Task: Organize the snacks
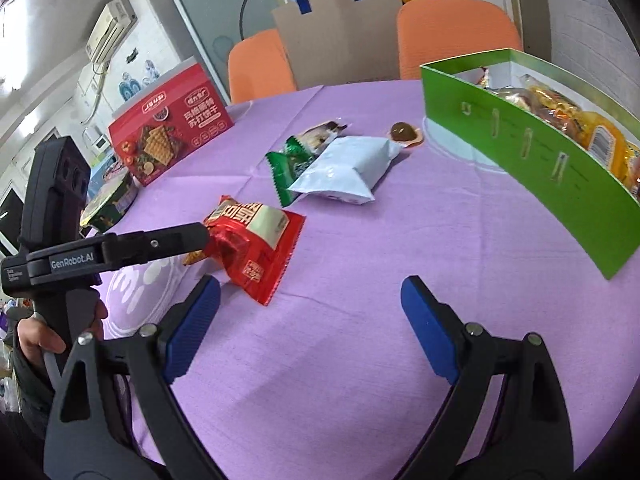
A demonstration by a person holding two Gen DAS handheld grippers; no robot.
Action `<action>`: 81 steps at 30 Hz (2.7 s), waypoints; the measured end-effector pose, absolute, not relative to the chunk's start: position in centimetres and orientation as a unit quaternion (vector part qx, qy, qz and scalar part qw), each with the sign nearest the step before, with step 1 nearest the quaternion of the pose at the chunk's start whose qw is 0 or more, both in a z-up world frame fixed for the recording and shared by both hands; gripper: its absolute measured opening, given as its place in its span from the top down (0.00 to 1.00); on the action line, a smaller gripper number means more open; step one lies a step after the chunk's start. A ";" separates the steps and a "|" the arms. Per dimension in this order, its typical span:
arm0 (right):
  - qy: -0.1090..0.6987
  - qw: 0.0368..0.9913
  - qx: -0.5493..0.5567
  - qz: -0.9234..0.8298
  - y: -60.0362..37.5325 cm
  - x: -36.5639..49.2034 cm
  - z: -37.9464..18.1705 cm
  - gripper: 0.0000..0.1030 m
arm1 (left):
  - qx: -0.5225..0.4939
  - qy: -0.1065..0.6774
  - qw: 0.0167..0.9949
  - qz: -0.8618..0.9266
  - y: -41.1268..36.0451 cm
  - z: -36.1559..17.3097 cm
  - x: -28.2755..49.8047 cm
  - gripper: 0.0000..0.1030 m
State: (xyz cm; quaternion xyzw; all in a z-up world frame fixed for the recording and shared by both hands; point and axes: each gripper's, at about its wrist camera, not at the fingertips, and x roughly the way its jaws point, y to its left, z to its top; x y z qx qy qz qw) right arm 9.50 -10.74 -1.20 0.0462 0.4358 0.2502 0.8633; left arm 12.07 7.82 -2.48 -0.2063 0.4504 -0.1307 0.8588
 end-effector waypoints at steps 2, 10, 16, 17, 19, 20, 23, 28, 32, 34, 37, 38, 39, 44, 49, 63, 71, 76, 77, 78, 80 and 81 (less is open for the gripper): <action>0.445 0.855 0.039 0.263 -9.3 10.0 -1.7 0.18 | -0.211 0.449 0.857 -0.140 8.1 -2.6 12.0 0.28; 0.468 0.836 0.006 0.285 -5.3 11.6 -3.7 0.37 | -0.216 0.454 0.849 -0.161 8.4 -3.0 12.3 0.38; 0.450 0.846 -0.006 0.288 -5.4 11.2 -3.1 0.72 | -0.215 0.457 0.845 -0.174 7.7 -3.6 12.5 0.56; 0.445 0.849 -0.006 0.287 -5.6 11.0 -2.7 0.73 | -0.203 0.452 0.852 -0.172 7.4 -3.2 12.2 0.64; 0.436 0.855 0.002 0.283 -6.5 10.7 -2.1 0.74 | -0.193 0.450 0.854 -0.176 7.2 -2.7 12.1 0.66; 0.433 0.856 0.008 0.282 -7.0 10.5 -1.8 0.74 | -0.198 0.451 0.852 -0.181 7.0 -2.6 12.1 0.68; 0.421 0.864 0.020 0.274 -8.6 10.0 -0.9 0.77 | -0.195 0.449 0.851 -0.191 6.0 -2.1 12.1 0.69; 0.396 0.880 0.055 0.256 -12.0 9.4 0.7 0.84 | -0.181 0.438 0.852 -0.224 3.3 -0.2 12.6 0.69; 0.372 0.890 0.092 0.247 -14.9 8.9 2.1 0.97 | -0.157 0.433 0.852 -0.248 0.5 1.5 13.5 0.70; 0.359 0.901 0.091 0.228 -15.8 8.8 2.8 0.97 | -0.152 0.433 0.844 -0.278 -1.5 2.3 14.0 0.75; 0.351 0.907 0.098 0.213 -17.7 8.6 3.2 0.96 | -0.108 0.423 0.853 -0.287 -4.5 3.6 14.3 0.75; 0.350 0.907 0.103 0.211 -18.2 8.5 3.1 0.96 | -0.103 0.423 0.852 -0.292 -5.2 3.6 14.4 0.75; 0.353 0.906 0.103 0.209 -18.7 8.4 2.9 0.96 | -0.106 0.426 0.848 -0.297 -5.6 3.6 14.6 0.75; 0.385 0.895 0.098 0.204 -19.6 7.8 0.8 0.82 | -0.113 0.448 0.838 -0.290 -5.9 1.7 14.9 0.75; 0.402 0.885 0.106 0.207 -19.5 7.6 -0.7 0.47 | -0.135 0.479 0.826 -0.264 -3.9 -0.8 14.1 0.70; 0.408 0.891 0.139 0.143 -23.1 8.2 -1.6 0.48 | -0.151 0.497 0.797 -0.308 -7.3 -2.8 16.3 0.54; 0.405 0.891 0.154 0.137 -24.0 8.1 -1.8 0.74 | -0.128 0.502 0.801 -0.302 -9.4 -3.8 16.7 0.73; 0.373 0.906 0.144 0.139 -24.6 7.7 1.0 0.79 | -0.131 0.484 0.804 -0.320 -9.8 -1.7 16.1 0.75; 0.365 0.909 0.142 0.139 -24.7 7.6 1.6 0.79 | -0.130 0.476 0.808 -0.322 -10.0 -1.0 16.1 0.75; 0.358 0.912 0.140 0.139 -24.8 7.7 2.1 0.79 | -0.129 0.470 0.811 -0.324 -10.0 -0.5 16.2 0.75; 0.344 0.919 0.136 0.139 -25.0 7.8 3.2 0.79 | -0.128 0.456 0.817 -0.329 -10.2 0.8 16.4 0.75; 0.337 0.922 0.134 0.139 -25.2 7.9 3.7 0.79 | -0.129 0.450 0.819 -0.332 -10.3 1.4 16.6 0.75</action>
